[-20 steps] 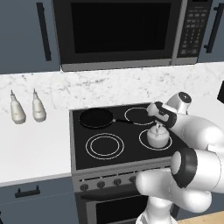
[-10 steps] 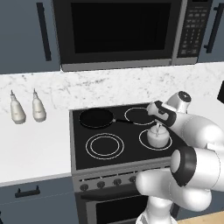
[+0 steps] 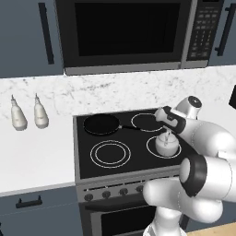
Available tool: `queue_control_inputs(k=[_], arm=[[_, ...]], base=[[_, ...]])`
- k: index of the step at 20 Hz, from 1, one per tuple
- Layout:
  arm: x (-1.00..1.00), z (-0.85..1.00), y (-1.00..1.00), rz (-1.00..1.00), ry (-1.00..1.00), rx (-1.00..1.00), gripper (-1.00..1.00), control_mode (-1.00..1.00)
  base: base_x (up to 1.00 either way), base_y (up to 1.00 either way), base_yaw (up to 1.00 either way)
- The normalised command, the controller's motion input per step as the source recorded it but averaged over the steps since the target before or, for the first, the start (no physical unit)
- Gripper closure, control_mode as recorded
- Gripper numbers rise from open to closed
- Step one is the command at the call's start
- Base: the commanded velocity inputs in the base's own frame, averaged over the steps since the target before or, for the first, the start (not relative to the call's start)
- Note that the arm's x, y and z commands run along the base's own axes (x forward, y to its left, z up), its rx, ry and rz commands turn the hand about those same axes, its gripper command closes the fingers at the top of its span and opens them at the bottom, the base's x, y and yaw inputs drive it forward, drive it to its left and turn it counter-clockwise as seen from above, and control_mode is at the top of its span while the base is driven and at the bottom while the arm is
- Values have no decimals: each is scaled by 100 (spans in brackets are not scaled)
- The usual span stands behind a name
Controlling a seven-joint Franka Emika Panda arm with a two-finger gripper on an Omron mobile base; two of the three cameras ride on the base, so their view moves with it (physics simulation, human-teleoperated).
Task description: Pick the kettle from the counter and place it on a stove burner. Then turn the burner on.
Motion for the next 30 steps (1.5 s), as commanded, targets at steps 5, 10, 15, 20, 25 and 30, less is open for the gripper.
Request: queue_control_inputs(k=[5,10,15,20,25,30], arm=[[-9,3,0,0,-2,0,-100,-100],[-60,5,0,1,-5,-1,-100,-100],[-100,60,4,5,-31,0,-100,-100],[-100,68,33,11,-33,-3,-100,-100],[-100,39,89,17,-8,-24,-100,-100],[-77,31,100,26,26,-33,-100,-100]], base=[[0,0,0],[0,0,0],[0,0,0],[0,0,0],[0,0,0],[0,0,0]])
